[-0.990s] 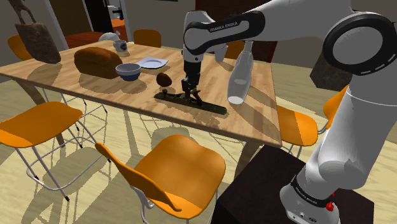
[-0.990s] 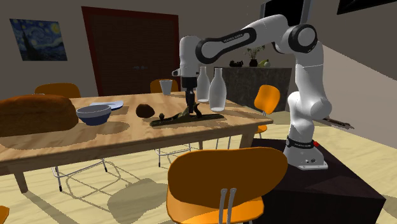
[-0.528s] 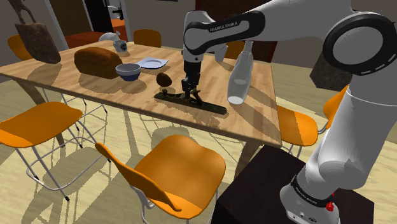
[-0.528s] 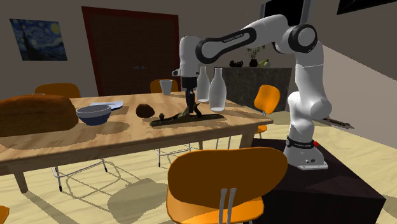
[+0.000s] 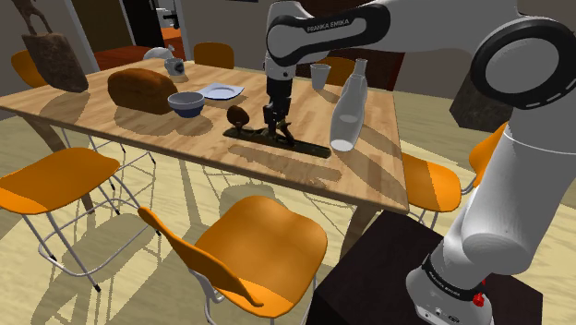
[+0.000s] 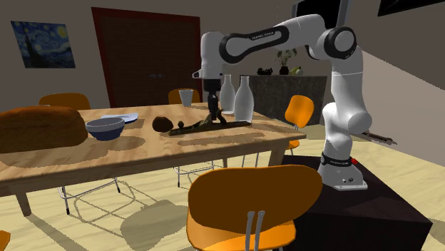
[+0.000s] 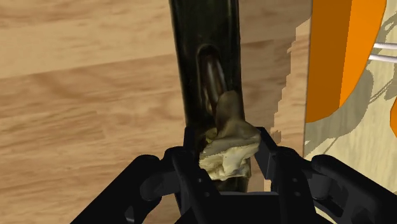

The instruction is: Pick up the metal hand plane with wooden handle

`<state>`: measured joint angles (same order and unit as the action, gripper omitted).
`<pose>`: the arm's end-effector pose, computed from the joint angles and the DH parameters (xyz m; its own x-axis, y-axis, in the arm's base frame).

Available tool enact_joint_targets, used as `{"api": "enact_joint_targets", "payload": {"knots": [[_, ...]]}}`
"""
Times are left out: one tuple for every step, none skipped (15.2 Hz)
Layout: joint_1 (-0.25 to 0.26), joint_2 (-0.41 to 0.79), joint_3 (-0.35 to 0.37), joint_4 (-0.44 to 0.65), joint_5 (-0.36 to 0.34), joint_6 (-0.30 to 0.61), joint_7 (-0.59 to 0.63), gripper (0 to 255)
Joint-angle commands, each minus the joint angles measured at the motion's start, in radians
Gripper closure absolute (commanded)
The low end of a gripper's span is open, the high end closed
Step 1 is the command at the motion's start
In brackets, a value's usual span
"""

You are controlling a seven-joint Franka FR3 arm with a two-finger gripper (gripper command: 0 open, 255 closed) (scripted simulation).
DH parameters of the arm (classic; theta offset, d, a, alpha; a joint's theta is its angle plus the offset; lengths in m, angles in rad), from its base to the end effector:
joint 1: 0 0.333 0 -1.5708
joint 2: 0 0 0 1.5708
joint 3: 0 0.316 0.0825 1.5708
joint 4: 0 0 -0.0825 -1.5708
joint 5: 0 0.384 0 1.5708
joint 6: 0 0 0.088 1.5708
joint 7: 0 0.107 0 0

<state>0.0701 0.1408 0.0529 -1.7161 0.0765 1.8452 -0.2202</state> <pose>0.5994 0.0786 0.4974 0.9488 0.3158 0.0055 0.3152 -0.9455 -0.0815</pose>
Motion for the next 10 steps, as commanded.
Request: {"api": "enact_joint_targets", "payload": {"knots": [[0.0,-0.004,0.0,0.023,0.0,-0.027,0.002,255],[0.0,-0.005,0.0,0.035,0.0,-0.04,0.003,255],[0.0,-0.005,0.0,0.048,-0.001,-0.053,0.004,255],[0.0,-0.006,0.0,0.061,-0.001,-0.066,0.005,255],[-0.001,-0.006,0.0,0.075,-0.001,-0.08,0.005,255],[-0.001,-0.005,0.0,0.088,-0.001,-0.093,0.006,255],[-0.001,-0.005,0.0,0.102,-0.001,-0.107,0.007,255],[-0.001,-0.004,0.0,0.117,-0.002,-0.121,0.008,255],[-0.001,-0.004,0.0,0.119,-0.002,-0.123,0.008,255],[-0.001,-0.004,0.0,0.119,-0.002,-0.123,0.009,255]]}}
